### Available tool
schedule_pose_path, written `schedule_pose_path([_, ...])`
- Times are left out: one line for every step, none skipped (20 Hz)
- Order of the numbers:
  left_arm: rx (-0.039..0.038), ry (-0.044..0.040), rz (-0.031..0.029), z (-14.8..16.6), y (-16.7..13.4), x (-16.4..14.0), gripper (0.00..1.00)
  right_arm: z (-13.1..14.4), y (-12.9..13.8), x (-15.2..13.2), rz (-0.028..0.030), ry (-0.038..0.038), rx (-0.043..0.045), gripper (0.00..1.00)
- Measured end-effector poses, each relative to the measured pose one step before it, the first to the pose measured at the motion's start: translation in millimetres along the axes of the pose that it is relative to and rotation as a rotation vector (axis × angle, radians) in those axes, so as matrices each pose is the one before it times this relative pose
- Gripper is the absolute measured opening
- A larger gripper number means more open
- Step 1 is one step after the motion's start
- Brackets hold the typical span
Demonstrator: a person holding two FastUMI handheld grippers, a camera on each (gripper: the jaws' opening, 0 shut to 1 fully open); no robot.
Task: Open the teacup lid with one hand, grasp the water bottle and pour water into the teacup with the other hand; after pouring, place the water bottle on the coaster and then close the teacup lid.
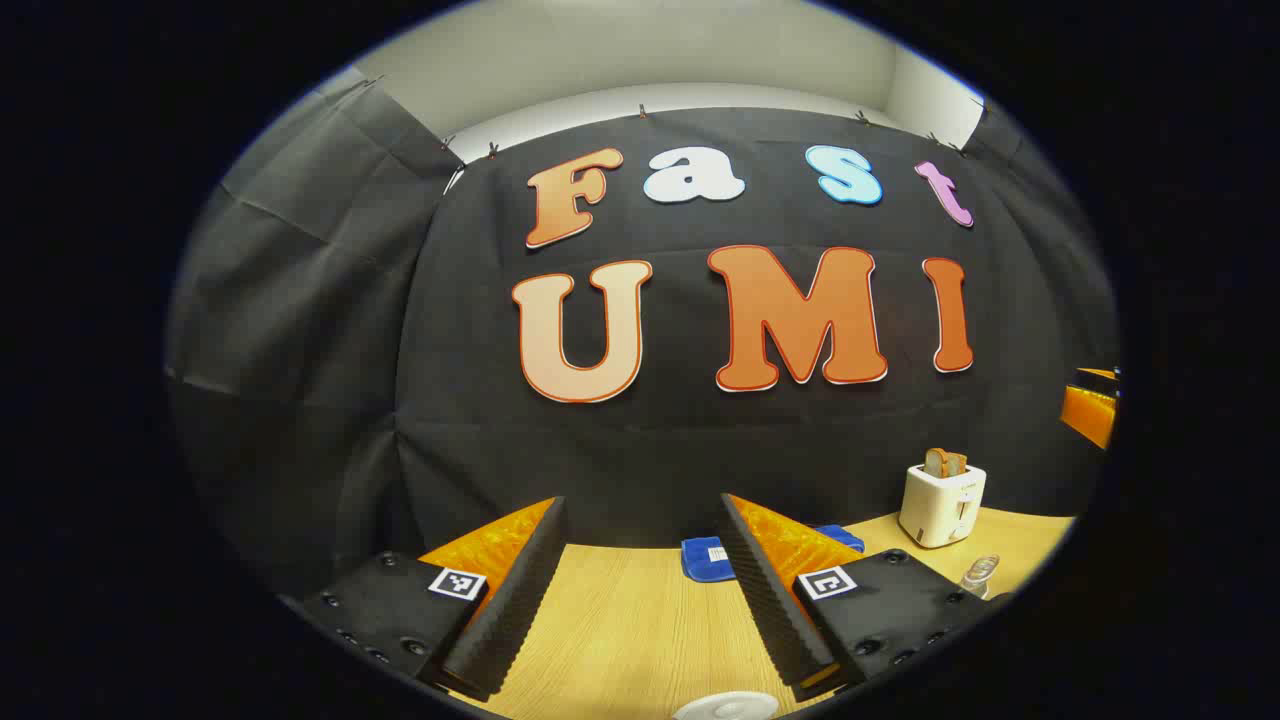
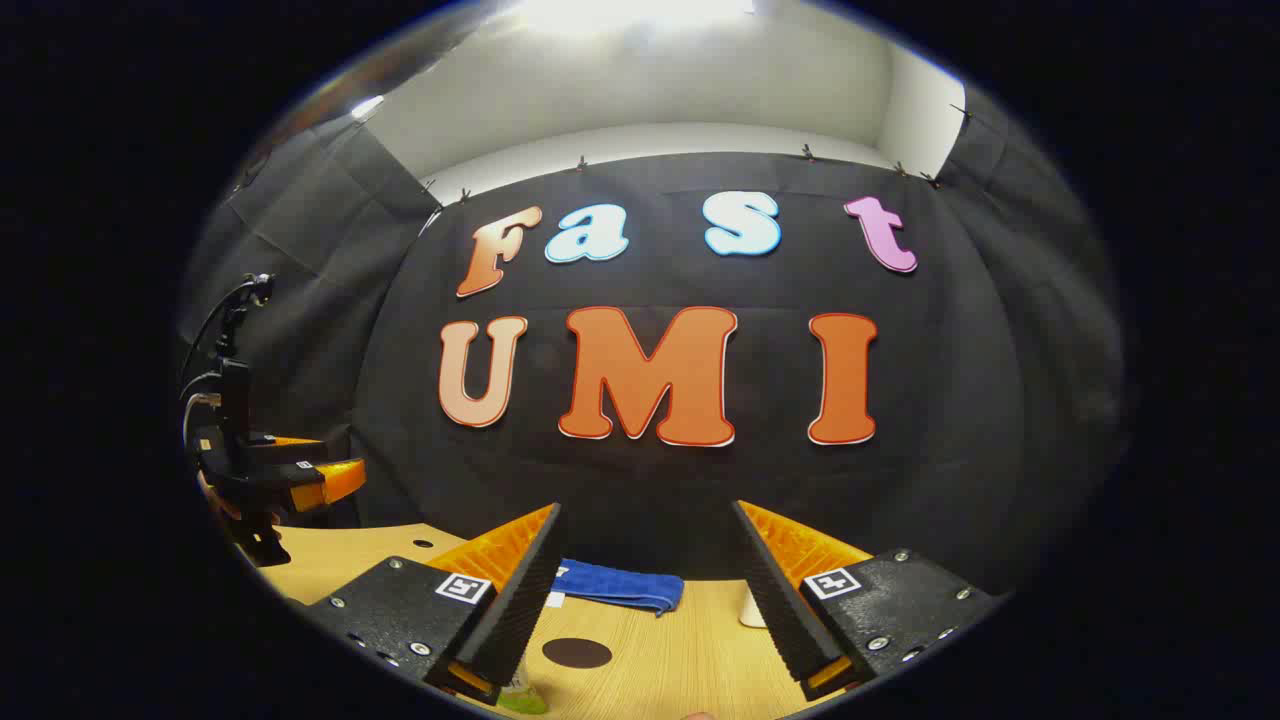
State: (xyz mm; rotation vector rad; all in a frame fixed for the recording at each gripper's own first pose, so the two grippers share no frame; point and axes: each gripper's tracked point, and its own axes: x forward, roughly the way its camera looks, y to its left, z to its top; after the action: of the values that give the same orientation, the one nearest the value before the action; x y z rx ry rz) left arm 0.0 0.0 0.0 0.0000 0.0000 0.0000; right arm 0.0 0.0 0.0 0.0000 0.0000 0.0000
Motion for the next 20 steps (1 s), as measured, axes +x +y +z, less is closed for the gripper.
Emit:
schedule_pose_path([0.00269, -0.00641, 0.00322, 1.16, -0.04, 4.77, 0.98, -2.3, 1.91, 6.66, 0.00715, -0.0025, -0.01281, 0.98])
schedule_pose_path([0.00773, -0.00548, 0.00638, 1.57, 2.12, 3.97, 0.96, -3.48, 1.7, 5.52, 0.00651, 0.00205, -0.00817, 0.98])
schedule_pose_path([0.00798, -0.007, 0.01202, 2.08, 1.58, 3.46, 0.99, -3.26, 3.35, 4.61, 0.00933, 0.00742, -0.00084, 0.98])
schedule_pose_path([0.00179, 0.00277, 0.00441, 0.44, -0.36, 3.14, 0.98, -4.29, 2.62, 0.96, 0.00402, 0.0191, 0.00776, 1.0])
schedule_pose_path([0.0047, 0.00669, -0.0056, -1.79, -3.7, 1.6, 0.98, -2.55, 2.82, -1.02, 0.00917, 0.01428, 0.01181, 0.98])
schedule_pose_path([0.01421, 0.02514, 0.00499, -7.03, 0.46, -0.85, 0.96, 0.29, 3.68, -1.25, 0.0098, 0.01259, 0.01514, 0.98])
schedule_pose_path([0.00666, 0.01854, -0.00002, -3.54, 1.31, -1.34, 0.96, -1.21, 3.55, -3.32, 0.01367, 0.00958, 0.01338, 0.98])
schedule_pose_path([-0.00337, -0.00349, -0.00003, 4.15, 0.84, -2.96, 0.96, 3.6, 2.38, -3.07, 0.0101, -0.00318, 0.0068, 0.98])
schedule_pose_path([-0.00574, -0.0122, 0.00142, 5.04, 0.86, -2.03, 0.96, 2.55, -1.86, -3.33, -0.00057, -0.00334, -0.00184, 0.98])
schedule_pose_path([-0.00553, -0.01078, -0.00487, 3.09, -0.21, -2.56, 0.98, 3.27, -3.68, -4.46, -0.00651, -0.00677, -0.01051, 0.97])
schedule_pose_path([-0.01078, -0.00923, -0.00531, 3.89, -1.18, -1.86, 0.97, 3.53, -4.21, -3.06, -0.01315, -0.00309, -0.01014, 0.97])
schedule_pose_path([-0.01651, -0.00204, -0.01035, 3.36, -3.85, -1.94, 0.96, 1.73, -0.6, -3.34, -0.00066, 0.00181, -0.00215, 0.92])
schedule_pose_path([-0.01611, 0.00577, -0.01305, 0.92, -3.59, -2.58, 0.96, 1.68, 0.19, -3.6, -0.0005, 0.00852, 0.00461, 0.97])
schedule_pose_path([-0.01593, 0.01336, -0.01657, -0.53, -4.96, -0.99, 0.97, 0.08, -0.04, -4.28, 0.00226, 0.00685, 0.007, 0.92])
schedule_pose_path([-0.0135, 0.01481, -0.01763, 0.28, -3.51, -1.67, 0.97, 1.92, -1.26, -3.99, -0.00586, 0.00369, 0.00594, 0.97])
schedule_pose_path([-0.00926, 0.012, -0.00896, 0.73, -2.1, -1.6, 0.96, 1.94, -3.06, -3.02, -0.00794, 0.00291, 0.00575, 0.97])
schedule_pose_path([-0.00337, 0.00617, -0.00093, 3.46, 1.56, -2.39, 0.96, 1.28, -1.83, -2.94, -0.00878, 0.00681, 0.00509, 0.97])
schedule_pose_path([0.00395, 0.00249, 0.00788, 3.89, 4.09, -2.42, 0.96, -0.57, 0.33, -4.44, -0.00082, 0.00619, 0.00651, 1.0])
schedule_pose_path([0.00886, 0.00634, 0.00499, 1.72, 3.47, -2.62, 0.96, -0.42, 1.92, -3.33, 0.0032, 0.00693, 0.01007, 0.92])
schedule_pose_path([0.00834, 0.00242, -0.00084, -0.2, 0.65, -4.24, 0.96, -2.29, 5.17, -5.66, 0.01472, 0.00927, 0.01006, 0.97])
